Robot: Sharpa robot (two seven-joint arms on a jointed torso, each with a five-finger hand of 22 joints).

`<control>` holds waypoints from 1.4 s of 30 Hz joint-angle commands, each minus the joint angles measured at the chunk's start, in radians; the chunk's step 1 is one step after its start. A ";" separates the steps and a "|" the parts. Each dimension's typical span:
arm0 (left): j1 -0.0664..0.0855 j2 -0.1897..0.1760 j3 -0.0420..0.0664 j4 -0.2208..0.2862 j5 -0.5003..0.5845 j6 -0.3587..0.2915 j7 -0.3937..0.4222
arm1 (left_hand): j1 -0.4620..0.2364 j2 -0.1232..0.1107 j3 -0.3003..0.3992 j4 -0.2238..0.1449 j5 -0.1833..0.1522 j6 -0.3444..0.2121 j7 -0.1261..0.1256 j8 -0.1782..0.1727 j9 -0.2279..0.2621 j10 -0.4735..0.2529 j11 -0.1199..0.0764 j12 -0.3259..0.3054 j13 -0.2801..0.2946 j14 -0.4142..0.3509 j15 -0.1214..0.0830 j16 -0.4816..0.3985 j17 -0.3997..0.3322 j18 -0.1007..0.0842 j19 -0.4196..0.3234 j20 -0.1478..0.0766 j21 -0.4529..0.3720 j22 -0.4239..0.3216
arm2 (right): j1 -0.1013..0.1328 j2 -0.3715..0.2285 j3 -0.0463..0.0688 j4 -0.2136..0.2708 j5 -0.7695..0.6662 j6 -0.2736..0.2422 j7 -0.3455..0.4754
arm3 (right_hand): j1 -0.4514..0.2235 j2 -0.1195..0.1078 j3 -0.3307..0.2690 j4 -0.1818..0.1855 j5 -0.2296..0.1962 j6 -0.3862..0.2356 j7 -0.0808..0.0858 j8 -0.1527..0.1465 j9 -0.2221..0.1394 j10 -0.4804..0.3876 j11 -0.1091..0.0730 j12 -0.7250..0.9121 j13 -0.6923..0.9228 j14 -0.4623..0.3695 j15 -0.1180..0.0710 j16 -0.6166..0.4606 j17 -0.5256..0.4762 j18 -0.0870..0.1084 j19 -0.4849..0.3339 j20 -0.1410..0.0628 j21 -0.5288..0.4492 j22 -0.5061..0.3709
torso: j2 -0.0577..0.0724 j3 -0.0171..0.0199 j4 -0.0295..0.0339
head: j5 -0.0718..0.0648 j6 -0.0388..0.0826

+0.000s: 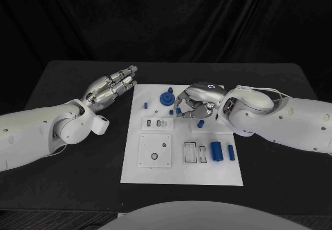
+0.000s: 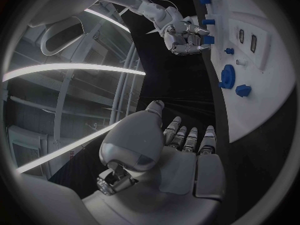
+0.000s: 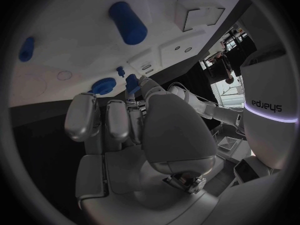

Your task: Assemble the parts on the task board

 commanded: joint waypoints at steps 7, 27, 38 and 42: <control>-0.001 0.006 0.001 -0.002 0.001 0.014 0.076 | 0.008 0.001 0.002 -0.006 0.008 -0.001 0.003 0.001 0.001 -0.001 0.004 -0.005 0.001 0.000 0.009 -0.004 -0.001 0.011 0.001 0.006 0.004 0.001 | -0.035 0.064 0.000 -0.043 -0.020 0.034 0.002 | -0.011 0.000 -0.005 0.000 -0.005 -0.001 0.009 0.004 0.001 0.000 0.005 -0.004 -0.006 0.040 0.010 0.001 0.001 0.009 -0.006 0.004 -0.005 0.156 | 0.001 0.0010 0.0004 | 0.003 -0.009; -0.001 0.009 0.001 -0.005 0.001 0.020 0.071 | 0.008 0.001 0.002 -0.006 0.008 0.000 0.003 0.001 0.001 -0.001 0.004 -0.005 0.001 0.000 0.009 -0.004 -0.001 0.011 0.001 0.006 0.004 0.001 | -0.046 0.099 0.001 -0.064 -0.021 0.050 0.004 | -0.012 -0.002 -0.006 -0.002 -0.006 -0.005 0.012 0.003 0.001 -0.001 0.008 -0.005 -0.007 0.040 0.012 0.000 0.000 0.010 -0.007 0.006 -0.010 0.155 | -0.002 0.0005 -0.0008 | 0.007 -0.009; -0.001 0.012 0.001 -0.009 0.001 0.018 0.084 | 0.006 0.002 0.007 -0.009 0.009 0.003 0.005 0.002 0.002 -0.001 0.002 -0.005 0.001 0.000 0.012 -0.004 -0.001 0.011 0.003 0.006 0.005 0.002 | -0.047 0.107 0.001 -0.072 -0.021 0.057 0.004 | -0.014 -0.008 -0.010 -0.006 -0.024 -0.029 0.018 -0.010 -0.003 -0.006 0.011 -0.009 -0.013 0.038 0.016 -0.005 -0.009 0.012 -0.010 0.012 -0.020 0.153 | -0.001 0.0006 -0.0002 | 0.006 -0.009; -0.001 0.013 0.001 -0.010 0.001 0.018 0.088 | 0.006 0.003 0.009 -0.010 0.010 0.004 0.005 0.002 0.002 -0.002 0.000 -0.005 0.001 0.000 0.013 -0.004 -0.001 0.011 0.004 0.007 0.006 0.003 | -0.048 0.111 0.001 -0.075 -0.021 0.062 0.005 | -0.015 -0.010 -0.012 -0.008 -0.036 -0.048 0.022 -0.020 -0.007 -0.008 0.009 -0.011 -0.015 0.037 0.015 -0.008 -0.013 0.014 -0.012 0.013 -0.025 0.152 | -0.001 0.0007 0.0002 | 0.006 -0.009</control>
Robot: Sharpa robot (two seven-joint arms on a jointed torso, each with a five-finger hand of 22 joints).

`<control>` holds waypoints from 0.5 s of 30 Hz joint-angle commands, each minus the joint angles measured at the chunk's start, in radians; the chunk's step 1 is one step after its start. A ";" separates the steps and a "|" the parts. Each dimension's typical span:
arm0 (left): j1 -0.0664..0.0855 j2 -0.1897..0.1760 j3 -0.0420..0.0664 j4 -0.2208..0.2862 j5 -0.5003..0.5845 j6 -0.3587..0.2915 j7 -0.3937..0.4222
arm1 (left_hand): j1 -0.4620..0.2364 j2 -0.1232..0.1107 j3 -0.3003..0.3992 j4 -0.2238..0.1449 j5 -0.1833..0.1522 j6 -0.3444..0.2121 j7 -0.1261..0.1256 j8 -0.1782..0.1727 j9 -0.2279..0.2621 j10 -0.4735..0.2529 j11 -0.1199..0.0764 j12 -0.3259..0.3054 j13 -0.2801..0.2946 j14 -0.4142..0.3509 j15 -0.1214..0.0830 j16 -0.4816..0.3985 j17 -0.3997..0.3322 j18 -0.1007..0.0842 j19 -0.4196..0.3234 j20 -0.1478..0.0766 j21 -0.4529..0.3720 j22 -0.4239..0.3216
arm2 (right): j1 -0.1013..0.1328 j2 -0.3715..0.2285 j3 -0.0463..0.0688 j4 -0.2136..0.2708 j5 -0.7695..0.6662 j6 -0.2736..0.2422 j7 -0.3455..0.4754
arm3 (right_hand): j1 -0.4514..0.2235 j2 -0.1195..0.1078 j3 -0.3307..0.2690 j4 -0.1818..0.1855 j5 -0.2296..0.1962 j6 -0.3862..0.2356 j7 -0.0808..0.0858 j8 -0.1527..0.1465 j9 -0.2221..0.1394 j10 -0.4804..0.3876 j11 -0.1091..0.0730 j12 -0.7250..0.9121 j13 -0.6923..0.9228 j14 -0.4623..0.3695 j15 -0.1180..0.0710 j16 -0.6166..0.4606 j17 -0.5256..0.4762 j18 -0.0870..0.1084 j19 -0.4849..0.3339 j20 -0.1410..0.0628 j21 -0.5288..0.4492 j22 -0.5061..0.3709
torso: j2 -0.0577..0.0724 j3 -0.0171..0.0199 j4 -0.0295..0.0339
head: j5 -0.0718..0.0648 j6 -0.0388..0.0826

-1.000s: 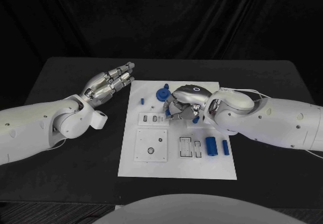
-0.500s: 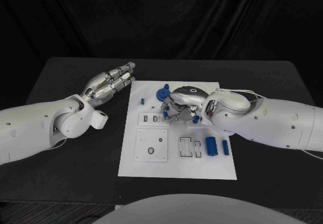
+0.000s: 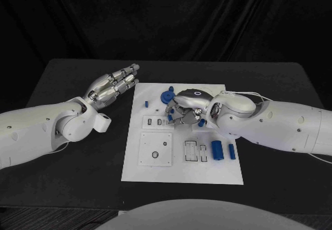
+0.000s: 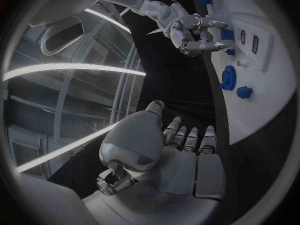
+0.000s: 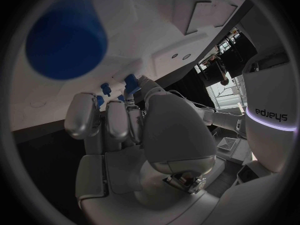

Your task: Assemble the parts on the task board

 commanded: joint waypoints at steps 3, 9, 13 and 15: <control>-0.001 0.002 0.001 0.000 0.001 0.009 0.092 | 0.005 0.003 0.006 -0.007 0.006 0.006 0.006 0.003 0.001 -0.001 0.000 -0.004 0.001 0.000 0.006 -0.004 -0.001 0.011 0.005 0.007 0.007 0.002 | -0.005 0.004 0.000 -0.004 -0.006 0.015 -0.001 | -0.008 -0.006 -0.007 -0.005 -0.016 -0.023 0.002 -0.014 -0.007 -0.005 0.002 -0.008 -0.006 0.039 0.004 -0.009 -0.005 0.015 -0.006 0.006 -0.010 0.151 | 0.000 0.0001 0.0009 | 0.000 0.000; -0.001 0.003 0.001 -0.002 0.001 0.009 0.093 | 0.005 0.003 0.007 -0.007 0.006 0.006 0.006 0.003 0.001 -0.001 0.000 -0.003 0.001 0.000 0.006 -0.004 -0.001 0.011 0.005 0.007 0.007 0.002 | -0.007 0.008 0.000 -0.009 -0.006 0.022 -0.001 | -0.009 -0.012 -0.011 -0.008 -0.038 -0.081 0.003 -0.048 -0.028 -0.013 -0.005 -0.016 -0.017 0.036 -0.001 -0.015 -0.015 0.017 -0.010 0.002 -0.024 0.148 | 0.000 -0.0001 -0.0001 | 0.001 0.000; -0.001 0.003 0.001 -0.002 0.001 0.010 0.092 | 0.005 0.003 0.007 -0.007 0.006 0.006 0.006 0.003 0.001 -0.001 0.000 -0.003 0.001 0.000 0.006 -0.004 -0.001 0.011 0.005 0.007 0.007 0.002 | -0.007 0.010 0.000 -0.011 -0.009 0.029 -0.004 | -0.010 -0.013 -0.013 -0.009 -0.053 -0.119 0.001 -0.077 -0.044 -0.019 -0.007 -0.025 -0.027 0.034 -0.002 -0.017 -0.021 0.018 -0.011 0.001 -0.030 0.147 | 0.000 -0.0003 0.0004 | 0.001 0.000; -0.001 0.003 0.001 -0.003 0.001 0.010 0.090 | 0.005 0.003 0.007 -0.007 0.006 0.006 0.006 0.003 0.001 -0.001 0.000 -0.003 0.001 0.000 0.006 -0.004 -0.001 0.011 0.005 0.007 0.007 0.002 | -0.008 0.010 0.000 -0.012 -0.015 0.031 -0.005 | -0.012 -0.014 -0.016 -0.008 -0.061 -0.130 -0.001 -0.086 -0.050 -0.022 -0.007 -0.029 -0.033 0.033 -0.003 -0.018 -0.022 0.018 -0.011 0.000 -0.032 0.146 | 0.000 -0.0001 0.0003 | 0.001 0.000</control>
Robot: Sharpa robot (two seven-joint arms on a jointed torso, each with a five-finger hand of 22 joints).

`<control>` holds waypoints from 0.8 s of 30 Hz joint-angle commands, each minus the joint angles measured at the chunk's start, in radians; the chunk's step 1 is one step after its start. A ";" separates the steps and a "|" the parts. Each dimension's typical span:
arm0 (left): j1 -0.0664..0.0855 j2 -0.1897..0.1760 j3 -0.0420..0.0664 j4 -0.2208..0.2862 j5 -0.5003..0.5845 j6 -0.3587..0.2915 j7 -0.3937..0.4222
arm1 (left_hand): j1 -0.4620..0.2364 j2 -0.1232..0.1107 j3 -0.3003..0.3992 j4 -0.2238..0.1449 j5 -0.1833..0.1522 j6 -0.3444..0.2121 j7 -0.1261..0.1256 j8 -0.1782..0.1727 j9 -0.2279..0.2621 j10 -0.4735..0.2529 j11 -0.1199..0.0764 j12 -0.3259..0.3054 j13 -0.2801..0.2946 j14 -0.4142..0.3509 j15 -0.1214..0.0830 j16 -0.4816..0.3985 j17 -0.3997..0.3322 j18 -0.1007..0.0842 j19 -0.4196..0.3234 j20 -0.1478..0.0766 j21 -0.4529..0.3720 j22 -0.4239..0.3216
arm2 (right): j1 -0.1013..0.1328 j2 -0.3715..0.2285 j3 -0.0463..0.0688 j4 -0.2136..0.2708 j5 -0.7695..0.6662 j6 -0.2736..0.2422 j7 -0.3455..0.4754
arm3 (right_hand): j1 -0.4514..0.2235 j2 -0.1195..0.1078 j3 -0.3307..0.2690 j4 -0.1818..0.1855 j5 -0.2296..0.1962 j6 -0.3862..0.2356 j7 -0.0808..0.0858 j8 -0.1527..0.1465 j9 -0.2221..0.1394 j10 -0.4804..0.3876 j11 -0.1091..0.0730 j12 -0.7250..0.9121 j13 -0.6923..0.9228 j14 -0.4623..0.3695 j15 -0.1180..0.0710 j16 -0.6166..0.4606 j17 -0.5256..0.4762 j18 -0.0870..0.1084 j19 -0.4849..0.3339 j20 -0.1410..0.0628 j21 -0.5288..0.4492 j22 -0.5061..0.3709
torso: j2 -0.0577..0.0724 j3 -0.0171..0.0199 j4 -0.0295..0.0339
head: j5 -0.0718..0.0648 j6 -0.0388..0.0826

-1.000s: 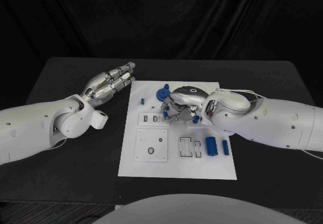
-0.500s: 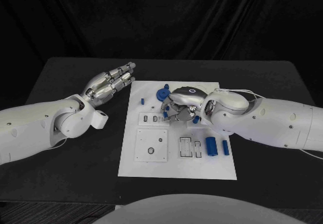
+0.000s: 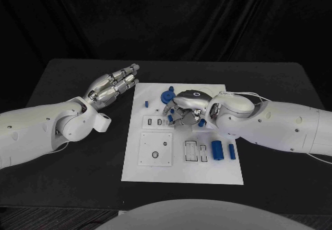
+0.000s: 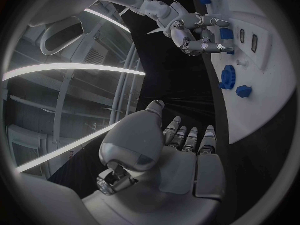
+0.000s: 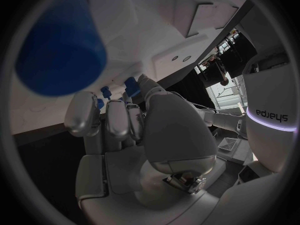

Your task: Assemble the parts on the task board

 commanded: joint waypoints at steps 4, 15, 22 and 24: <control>-0.001 0.002 0.001 0.000 0.001 0.011 0.088 | 0.005 0.003 0.004 -0.004 0.006 0.001 0.002 0.002 0.001 -0.001 0.001 -0.003 0.001 0.000 0.006 -0.004 -0.001 0.011 0.002 0.004 0.003 0.001 | -0.004 0.000 0.000 -0.002 -0.020 0.015 -0.004 | -0.014 -0.010 -0.018 0.007 -0.044 -0.036 -0.003 -0.030 -0.021 -0.016 -0.002 -0.016 -0.019 0.032 -0.004 -0.009 -0.007 0.019 -0.006 -0.002 -0.013 0.145 | 0.000 -0.0003 0.0001 | 0.000 0.000; -0.001 -0.017 0.001 0.016 0.001 -0.014 0.098 | 0.004 -0.002 0.006 -0.009 0.006 0.009 0.004 0.004 0.002 0.000 0.002 -0.001 0.002 0.000 0.006 -0.004 -0.001 0.011 0.003 0.005 0.004 0.002 | 0.020 -0.043 0.001 0.036 -0.023 -0.133 0.066 | -0.142 -0.059 -0.135 0.140 -0.119 -0.079 -0.008 -0.067 -0.073 -0.023 -0.005 -0.036 -0.048 0.029 -0.007 -0.010 -0.017 0.019 -0.007 -0.006 -0.023 0.145 | -0.003 0.0011 -0.0007 | 0.014 0.000; -0.001 -0.037 0.001 0.056 -0.033 -0.070 0.141 | 0.000 -0.026 -0.004 -0.027 0.004 0.034 0.012 0.011 0.005 0.006 0.013 0.007 0.004 0.000 0.008 -0.004 -0.001 0.011 0.007 0.009 0.006 0.003 | 0.126 -0.139 0.001 0.117 0.062 -0.256 0.141 | -0.337 0.003 -0.191 0.141 -0.119 -0.034 -0.004 -0.049 -0.082 -0.021 -0.002 -0.030 -0.043 0.030 -0.004 0.004 -0.004 0.017 -0.005 -0.004 -0.013 0.148 | -0.004 -0.0002 0.0024 | 0.013 0.007; -0.001 -0.047 0.001 0.073 -0.076 -0.103 0.157 | -0.003 -0.035 -0.013 -0.031 0.001 0.043 0.015 0.013 0.005 0.012 0.020 0.014 0.006 0.000 0.013 -0.004 -0.001 0.012 0.015 0.014 0.012 0.006 | 0.158 -0.178 0.001 0.137 0.094 -0.268 0.151 | -0.374 0.039 -0.201 0.139 -0.119 -0.013 -0.005 -0.040 -0.082 -0.021 -0.002 -0.028 -0.042 0.029 -0.004 0.005 -0.005 0.016 -0.005 -0.003 -0.011 0.149 | -0.004 -0.0009 0.0007 | 0.018 0.012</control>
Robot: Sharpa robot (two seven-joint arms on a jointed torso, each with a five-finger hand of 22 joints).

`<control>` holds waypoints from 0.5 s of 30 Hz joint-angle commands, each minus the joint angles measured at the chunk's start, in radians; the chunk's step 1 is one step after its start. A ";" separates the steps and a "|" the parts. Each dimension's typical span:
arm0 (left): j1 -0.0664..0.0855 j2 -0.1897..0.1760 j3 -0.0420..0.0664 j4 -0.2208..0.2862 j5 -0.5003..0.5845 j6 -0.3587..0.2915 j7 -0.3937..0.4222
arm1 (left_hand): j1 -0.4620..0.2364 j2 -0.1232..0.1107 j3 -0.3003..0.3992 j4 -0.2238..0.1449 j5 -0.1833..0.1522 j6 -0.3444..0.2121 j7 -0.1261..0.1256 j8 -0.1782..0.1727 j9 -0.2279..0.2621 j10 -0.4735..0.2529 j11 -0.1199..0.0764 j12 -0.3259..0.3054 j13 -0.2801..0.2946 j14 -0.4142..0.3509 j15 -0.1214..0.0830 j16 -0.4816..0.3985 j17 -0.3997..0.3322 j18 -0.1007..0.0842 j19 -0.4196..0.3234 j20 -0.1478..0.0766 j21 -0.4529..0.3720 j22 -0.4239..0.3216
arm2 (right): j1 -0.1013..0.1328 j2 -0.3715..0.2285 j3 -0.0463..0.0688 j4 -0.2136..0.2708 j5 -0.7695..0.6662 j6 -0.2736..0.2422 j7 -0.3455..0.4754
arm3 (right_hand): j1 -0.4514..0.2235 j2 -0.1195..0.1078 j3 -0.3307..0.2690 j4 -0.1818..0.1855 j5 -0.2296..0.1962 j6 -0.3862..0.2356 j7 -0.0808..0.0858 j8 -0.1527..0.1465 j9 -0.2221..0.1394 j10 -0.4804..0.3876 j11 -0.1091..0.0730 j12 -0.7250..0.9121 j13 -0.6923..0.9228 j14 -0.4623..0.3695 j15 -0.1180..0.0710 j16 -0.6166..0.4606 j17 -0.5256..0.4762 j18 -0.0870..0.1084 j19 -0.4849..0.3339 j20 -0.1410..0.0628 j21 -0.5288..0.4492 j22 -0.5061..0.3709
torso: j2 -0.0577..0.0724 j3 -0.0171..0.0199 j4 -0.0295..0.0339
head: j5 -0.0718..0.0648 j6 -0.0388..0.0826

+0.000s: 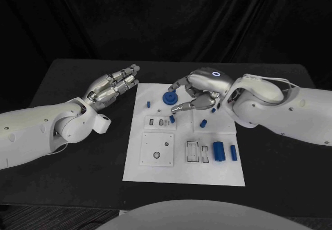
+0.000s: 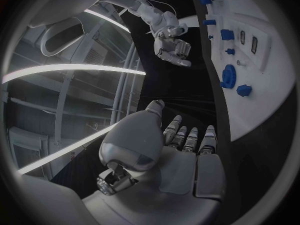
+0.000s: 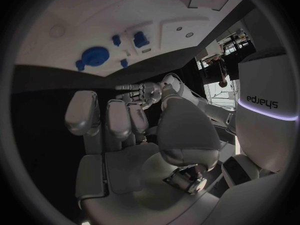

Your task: Assemble the parts on the task board

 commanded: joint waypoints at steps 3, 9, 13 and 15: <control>0.000 -0.020 0.001 0.038 -0.107 -0.116 0.168 | 0.005 -0.026 -0.014 -0.022 -0.001 0.032 0.007 0.008 0.002 0.022 0.023 0.029 0.007 0.032 0.009 0.011 0.012 0.013 0.037 0.005 0.027 0.013 | 0.059 -0.080 0.000 0.039 0.102 -0.118 0.068 | -0.055 0.049 -0.040 -0.003 -0.002 0.047 0.005 0.020 0.000 -0.007 0.007 0.000 -0.003 0.024 0.004 0.001 -0.003 0.017 -0.001 0.005 0.003 0.148 | -0.006 0.0005 -0.0034 | 0.011 0.010; 0.009 -0.050 0.002 0.077 -0.263 -0.225 0.173 | 0.080 -0.071 -0.015 -0.029 -0.147 0.125 -0.006 0.021 0.011 0.360 0.117 0.362 0.105 0.589 0.043 0.272 0.288 0.005 0.503 0.021 0.321 0.149 | 0.096 -0.163 -0.001 0.054 0.127 -0.114 0.041 | -0.036 0.088 -0.062 -0.005 0.007 0.077 0.007 0.030 0.000 -0.009 0.009 0.000 -0.004 0.022 0.006 0.003 -0.004 0.017 -0.002 0.008 0.001 0.148 | -0.016 0.0091 -0.0096 | 0.014 0.016; 0.056 -0.039 0.002 0.070 -0.420 -0.288 0.157 | 0.095 -0.083 -0.043 0.039 -0.250 0.204 -0.001 0.031 0.017 0.542 0.124 0.556 0.203 0.747 0.040 0.568 0.469 0.006 0.653 0.019 0.468 0.225 | 0.100 -0.195 -0.001 0.053 0.132 -0.071 -0.006 | 0.009 0.113 -0.076 -0.006 0.022 0.107 0.010 0.040 -0.001 -0.020 0.013 -0.015 -0.025 0.018 0.009 -0.005 -0.016 0.019 -0.006 0.010 -0.010 0.145 | -0.023 0.0172 -0.0123 | 0.014 0.022; 0.076 -0.031 0.002 0.070 -0.457 -0.298 0.129 | 0.104 -0.089 -0.060 0.078 -0.289 0.371 0.019 0.068 0.040 0.640 0.106 0.701 0.298 0.799 0.022 0.757 0.592 0.007 0.701 0.005 0.572 0.287 | 0.097 -0.205 -0.001 0.052 0.133 -0.055 -0.022 | 0.026 0.126 -0.080 -0.006 0.030 0.116 0.010 0.042 -0.001 -0.025 0.014 -0.022 -0.035 0.017 0.010 -0.009 -0.020 0.020 -0.007 0.012 -0.015 0.144 | -0.027 0.0198 -0.0120 | 0.012 0.024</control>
